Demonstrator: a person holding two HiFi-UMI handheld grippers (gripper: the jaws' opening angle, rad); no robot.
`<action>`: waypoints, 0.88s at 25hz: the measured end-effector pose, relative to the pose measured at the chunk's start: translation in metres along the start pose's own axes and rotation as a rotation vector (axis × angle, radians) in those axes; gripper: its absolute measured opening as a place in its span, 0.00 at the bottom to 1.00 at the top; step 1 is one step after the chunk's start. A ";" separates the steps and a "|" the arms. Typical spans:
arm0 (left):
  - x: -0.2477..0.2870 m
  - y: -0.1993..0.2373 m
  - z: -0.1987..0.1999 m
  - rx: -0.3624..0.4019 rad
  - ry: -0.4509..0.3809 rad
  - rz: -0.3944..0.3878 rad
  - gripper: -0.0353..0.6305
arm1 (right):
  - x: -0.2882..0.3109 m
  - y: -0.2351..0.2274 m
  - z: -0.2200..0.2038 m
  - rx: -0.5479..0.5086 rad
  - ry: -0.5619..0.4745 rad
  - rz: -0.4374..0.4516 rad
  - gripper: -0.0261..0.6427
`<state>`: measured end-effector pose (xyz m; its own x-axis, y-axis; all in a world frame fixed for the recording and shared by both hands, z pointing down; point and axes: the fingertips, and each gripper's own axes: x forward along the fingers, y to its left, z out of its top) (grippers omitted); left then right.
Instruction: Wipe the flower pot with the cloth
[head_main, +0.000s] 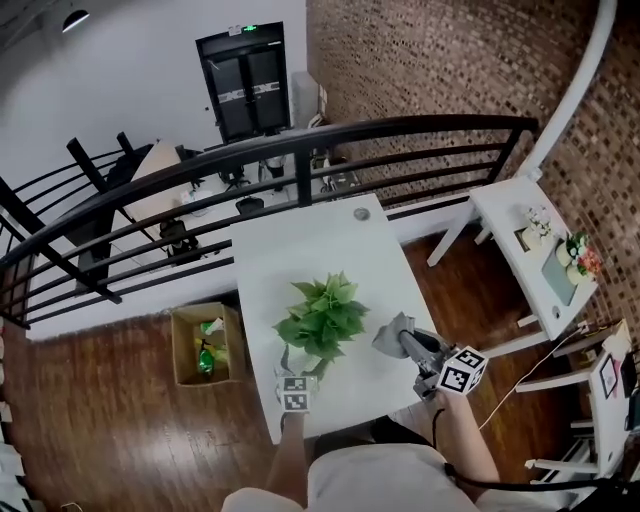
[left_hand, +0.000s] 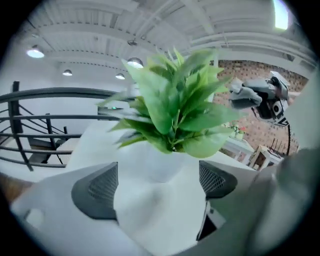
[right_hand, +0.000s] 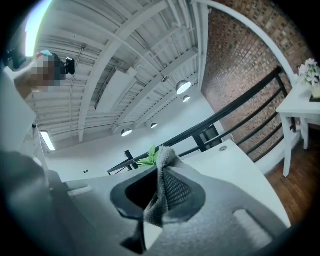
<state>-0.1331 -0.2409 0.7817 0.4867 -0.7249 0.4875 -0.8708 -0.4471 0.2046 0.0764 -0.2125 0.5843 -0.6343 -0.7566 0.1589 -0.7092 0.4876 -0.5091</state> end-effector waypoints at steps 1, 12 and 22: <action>-0.012 0.003 0.006 -0.006 -0.026 0.016 0.86 | 0.001 0.008 -0.001 -0.015 -0.003 0.000 0.06; -0.147 -0.032 0.089 0.042 -0.320 0.115 0.75 | -0.016 0.093 -0.013 -0.471 0.006 -0.036 0.06; -0.243 -0.196 0.068 0.058 -0.437 0.187 0.77 | -0.184 0.095 -0.029 -0.379 -0.144 0.042 0.06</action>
<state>-0.0755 -0.0126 0.5657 0.3160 -0.9428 0.1060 -0.9471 -0.3069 0.0940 0.1164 -0.0143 0.5312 -0.6343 -0.7730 0.0110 -0.7641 0.6247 -0.1607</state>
